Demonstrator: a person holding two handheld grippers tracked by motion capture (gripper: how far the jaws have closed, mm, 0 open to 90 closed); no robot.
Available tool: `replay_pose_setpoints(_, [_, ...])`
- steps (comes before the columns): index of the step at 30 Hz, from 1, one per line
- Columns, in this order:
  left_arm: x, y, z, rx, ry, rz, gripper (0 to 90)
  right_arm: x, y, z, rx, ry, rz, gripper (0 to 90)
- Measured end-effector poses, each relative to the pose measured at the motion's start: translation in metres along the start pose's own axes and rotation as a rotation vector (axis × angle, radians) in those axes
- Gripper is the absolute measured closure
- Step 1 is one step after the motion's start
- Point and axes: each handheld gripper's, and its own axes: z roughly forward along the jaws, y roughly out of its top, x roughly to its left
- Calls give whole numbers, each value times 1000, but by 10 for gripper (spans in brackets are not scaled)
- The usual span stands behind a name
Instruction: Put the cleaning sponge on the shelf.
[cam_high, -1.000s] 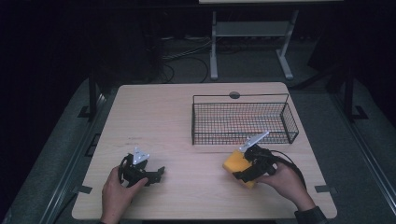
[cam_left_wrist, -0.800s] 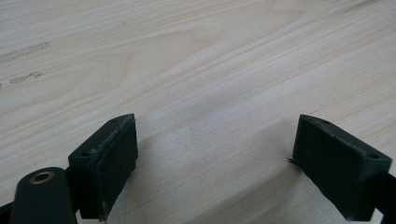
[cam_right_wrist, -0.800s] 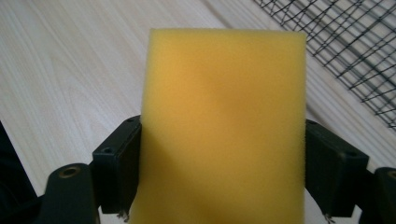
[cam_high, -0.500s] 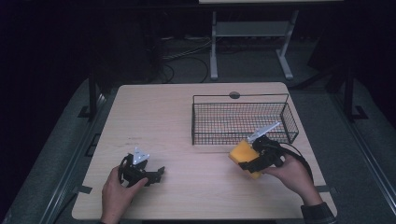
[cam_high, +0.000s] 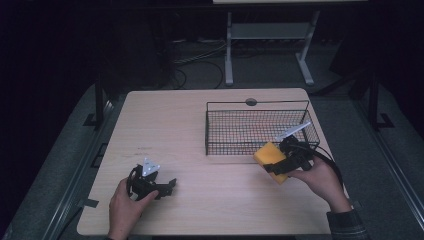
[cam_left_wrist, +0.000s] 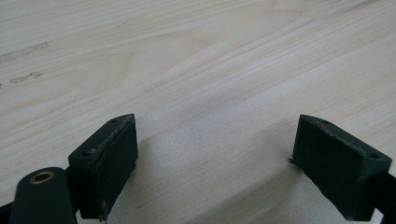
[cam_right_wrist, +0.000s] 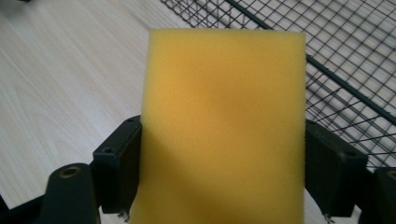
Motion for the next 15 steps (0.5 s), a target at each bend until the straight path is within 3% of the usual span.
replay_pose_setpoints(15, [0,0,0,-3,0,-6,132,-19,12,-10,-2,-40,35,228])
